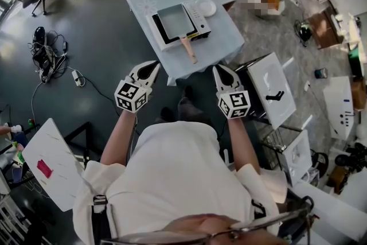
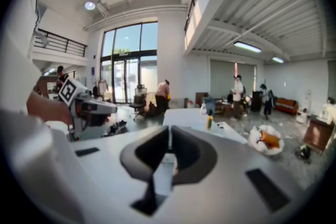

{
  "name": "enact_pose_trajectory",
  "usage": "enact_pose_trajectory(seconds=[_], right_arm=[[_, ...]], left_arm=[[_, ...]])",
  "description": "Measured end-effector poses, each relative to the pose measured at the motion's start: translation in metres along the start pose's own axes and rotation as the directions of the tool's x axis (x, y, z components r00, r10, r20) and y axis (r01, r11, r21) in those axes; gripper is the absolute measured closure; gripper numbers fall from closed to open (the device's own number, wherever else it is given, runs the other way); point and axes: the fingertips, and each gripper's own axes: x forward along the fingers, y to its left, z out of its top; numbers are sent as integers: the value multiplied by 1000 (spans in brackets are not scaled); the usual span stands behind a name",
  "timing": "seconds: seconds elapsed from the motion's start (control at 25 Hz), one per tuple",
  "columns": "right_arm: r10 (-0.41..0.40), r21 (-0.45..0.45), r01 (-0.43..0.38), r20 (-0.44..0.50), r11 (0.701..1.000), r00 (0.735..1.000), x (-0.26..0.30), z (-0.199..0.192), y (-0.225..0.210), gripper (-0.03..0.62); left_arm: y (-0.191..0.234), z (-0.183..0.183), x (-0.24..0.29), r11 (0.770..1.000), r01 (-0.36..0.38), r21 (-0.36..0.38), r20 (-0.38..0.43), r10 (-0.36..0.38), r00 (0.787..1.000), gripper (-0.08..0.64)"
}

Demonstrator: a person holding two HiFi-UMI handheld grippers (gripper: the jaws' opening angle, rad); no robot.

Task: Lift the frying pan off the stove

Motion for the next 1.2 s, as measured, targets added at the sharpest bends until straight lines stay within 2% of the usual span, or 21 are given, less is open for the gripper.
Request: enact_pose_trajectory(seconds=[0.32, 0.6, 0.88, 1.2], right_arm=[[47, 5, -47, -13, 999, 999, 32, -2, -23, 555], [131, 1, -131, -41, 991, 991, 67, -1, -41, 555], [226, 4, -227, -85, 974, 970, 100, -11, -61, 555], [341, 27, -340, -119, 940, 933, 129, -23, -83, 555]], left_arm=[[16, 2, 29, 999, -36, -18, 4, 36, 999, 529], [27, 6, 57, 996, -81, -34, -9, 81, 997, 529], [32, -2, 89, 989, -112, -91, -14, 111, 994, 529], [34, -12, 124, 974, -160, -160, -22, 159, 987, 531]])
